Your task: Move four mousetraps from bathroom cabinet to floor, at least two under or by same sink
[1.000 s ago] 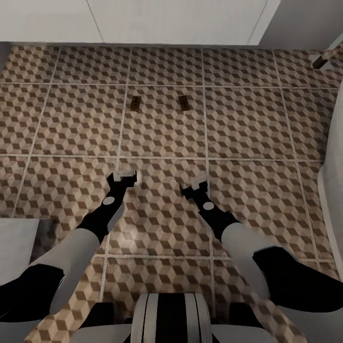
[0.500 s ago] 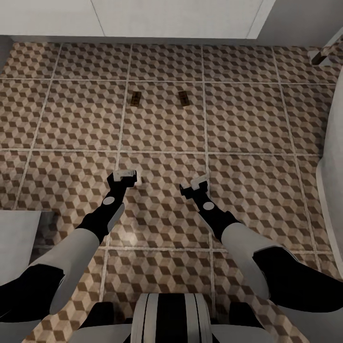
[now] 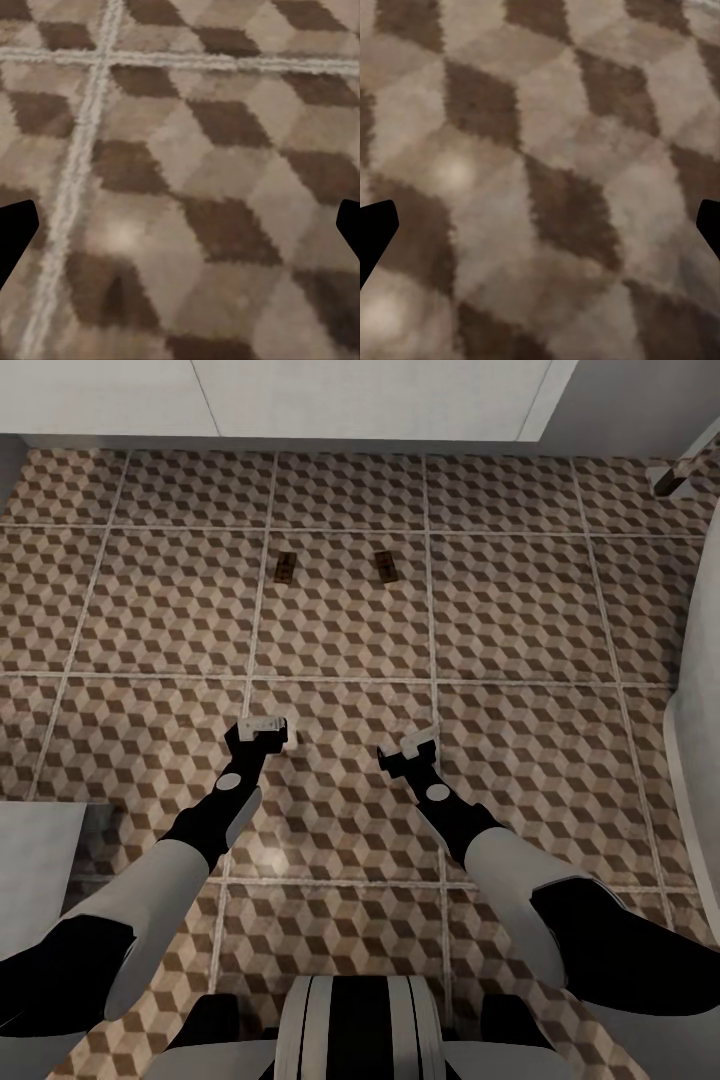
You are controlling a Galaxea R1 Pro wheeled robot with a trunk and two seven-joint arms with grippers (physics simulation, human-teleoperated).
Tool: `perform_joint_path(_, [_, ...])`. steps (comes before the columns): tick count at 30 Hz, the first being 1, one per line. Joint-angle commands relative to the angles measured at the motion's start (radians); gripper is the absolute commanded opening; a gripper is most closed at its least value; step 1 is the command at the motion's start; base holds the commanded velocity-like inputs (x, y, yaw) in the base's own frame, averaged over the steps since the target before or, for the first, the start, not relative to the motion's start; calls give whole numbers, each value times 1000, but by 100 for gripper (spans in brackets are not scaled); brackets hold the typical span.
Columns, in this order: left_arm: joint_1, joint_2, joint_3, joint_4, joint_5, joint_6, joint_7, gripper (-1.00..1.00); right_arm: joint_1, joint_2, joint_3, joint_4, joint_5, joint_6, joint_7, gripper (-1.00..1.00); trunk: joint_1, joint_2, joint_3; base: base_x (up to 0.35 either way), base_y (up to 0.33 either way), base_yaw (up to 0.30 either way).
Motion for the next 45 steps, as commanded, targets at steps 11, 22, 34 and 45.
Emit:
perform_joint_path(11, [0, -2, -10, 6, 10, -3, 8, 100, 5, 0, 3, 11, 12, -1, -11, 100, 0, 0, 0, 0, 0, 0])
perform_joint_path(22, [8, 2, -10, 14, 10, -4, 8, 100, 11, 0, 2, 21, 13, -1, -11, 100, 0, 0, 0, 0, 0, 0])
perform_joint_path(34, [19, -1, -10, 29, 13, -7, 8, 100, 13, 0, 2, 32, 14, -2, -11, 100, -6, 3, 46, 0, 0, 0])
perform_joint_path(45, [21, -2, -10, 32, 13, -7, 8, 100, 13, 0, 2, 41, 14, -3, -11, 100, -10, 5, 89, 0, 0, 0])
